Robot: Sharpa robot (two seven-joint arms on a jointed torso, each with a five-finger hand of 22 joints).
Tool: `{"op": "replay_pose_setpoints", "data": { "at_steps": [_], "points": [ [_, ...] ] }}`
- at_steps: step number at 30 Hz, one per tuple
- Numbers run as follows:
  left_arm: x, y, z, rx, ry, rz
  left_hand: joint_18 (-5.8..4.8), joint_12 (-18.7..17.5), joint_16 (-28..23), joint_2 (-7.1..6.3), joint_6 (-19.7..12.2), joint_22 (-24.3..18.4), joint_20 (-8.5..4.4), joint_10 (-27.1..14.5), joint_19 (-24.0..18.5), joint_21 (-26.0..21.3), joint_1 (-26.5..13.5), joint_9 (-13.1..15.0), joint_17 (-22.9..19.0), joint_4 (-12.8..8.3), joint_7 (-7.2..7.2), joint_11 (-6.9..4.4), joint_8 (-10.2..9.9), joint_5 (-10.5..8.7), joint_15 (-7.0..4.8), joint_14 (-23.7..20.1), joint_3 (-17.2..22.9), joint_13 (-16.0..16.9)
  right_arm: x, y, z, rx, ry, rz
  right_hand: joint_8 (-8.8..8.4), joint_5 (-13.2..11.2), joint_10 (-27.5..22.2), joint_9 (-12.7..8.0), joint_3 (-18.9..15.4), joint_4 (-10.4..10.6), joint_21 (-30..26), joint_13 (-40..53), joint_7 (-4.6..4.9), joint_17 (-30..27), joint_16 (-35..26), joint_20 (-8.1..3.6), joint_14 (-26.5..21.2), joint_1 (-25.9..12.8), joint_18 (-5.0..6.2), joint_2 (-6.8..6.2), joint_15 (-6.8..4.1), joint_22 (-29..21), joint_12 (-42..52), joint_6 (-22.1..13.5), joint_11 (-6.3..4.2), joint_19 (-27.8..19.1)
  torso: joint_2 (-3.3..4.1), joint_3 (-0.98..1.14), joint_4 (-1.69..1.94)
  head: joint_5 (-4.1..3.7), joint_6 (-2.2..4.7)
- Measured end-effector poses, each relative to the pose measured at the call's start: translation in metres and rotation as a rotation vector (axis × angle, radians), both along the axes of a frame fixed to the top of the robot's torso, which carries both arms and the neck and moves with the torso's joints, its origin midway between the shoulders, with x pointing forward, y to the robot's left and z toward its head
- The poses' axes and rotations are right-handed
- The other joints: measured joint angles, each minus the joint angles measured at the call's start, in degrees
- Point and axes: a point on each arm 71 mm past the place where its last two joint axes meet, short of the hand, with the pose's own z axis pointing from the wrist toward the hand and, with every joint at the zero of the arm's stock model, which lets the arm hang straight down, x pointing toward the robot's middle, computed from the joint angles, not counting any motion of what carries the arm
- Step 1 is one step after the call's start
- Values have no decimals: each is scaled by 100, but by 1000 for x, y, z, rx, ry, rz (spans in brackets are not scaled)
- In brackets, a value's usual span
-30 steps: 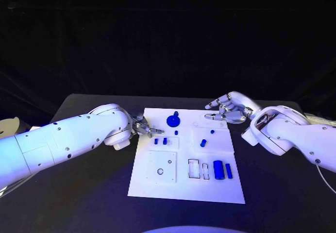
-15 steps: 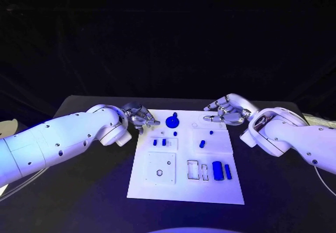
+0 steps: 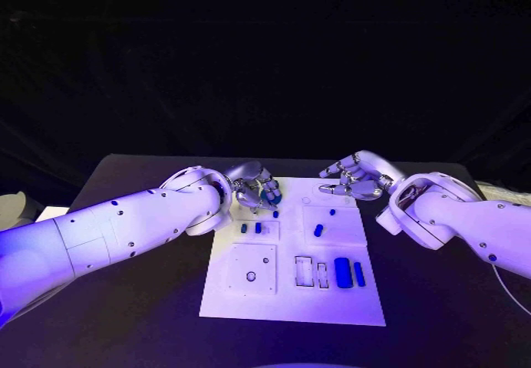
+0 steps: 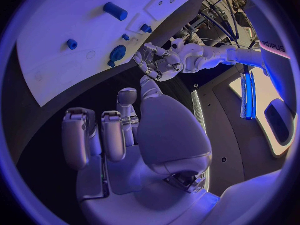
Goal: Assemble the parts on the task board
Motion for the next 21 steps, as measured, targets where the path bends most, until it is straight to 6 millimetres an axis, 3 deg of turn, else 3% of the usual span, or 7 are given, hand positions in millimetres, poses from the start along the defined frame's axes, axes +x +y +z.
{"op": "replay_pose_setpoints", "data": {
  "at_steps": [4,9,10,11,21],
  "points": [
    [1,-7,-4,61,-46,-27,0,-78,984,-4,162,110,-30,78,421,288,-57,-137,993,-20,-28,-42,-154,0,-30,626,20,-222,0,1,0,2,-2,0,0,0,0,0,0,0,0,-31,0,0,-23,0,0,0,0,0,0,4,-14,0,0,0,4,5,1,-4,14],
    [0,-17,-10,128,-73,-46,-149,-120,1865,-57,354,1151,-93,283,1056,1742,-119,-267,1970,-36,-65,-87,-303,0,-76,1050,105,-448,0,1,0,3,-3,0,0,21,-9,0,0,0,0,-43,0,-1,-23,0,0,0,0,0,0,5,-44,0,-9,0,7,3,-2,-5,17],
    [0,-19,-11,143,-77,-47,-148,-125,1924,-57,395,1270,-102,322,1118,1906,-119,-285,2031,-41,-62,-93,-312,0,-83,1057,120,-480,0,1,0,4,-3,0,0,22,-15,0,0,0,0,-48,0,-1,-23,0,0,0,0,0,0,5,-45,0,-15,0,8,3,-3,-5,17],
    [0,-20,-12,153,-79,-47,-226,-157,1964,-58,419,1378,-113,344,1182,2055,-120,-304,2061,-40,-73,-99,-344,0,-83,1057,122,-521,0,1,0,4,-4,0,0,22,-20,0,0,0,0,-48,0,-1,-23,0,0,0,0,0,0,4,-45,0,-20,0,9,3,-3,-5,17],
    [2,-25,-22,226,-78,-28,-230,-266,2001,-64,622,1702,-150,538,1282,2482,-171,-372,2046,-74,-95,-130,-413,0,-103,1077,299,-699,0,2,0,6,-5,1,0,22,-20,0,0,0,0,-48,-1,-1,-23,0,0,0,0,0,0,4,-45,-1,-21,0,8,2,-4,-26,-10]
  ]
}}
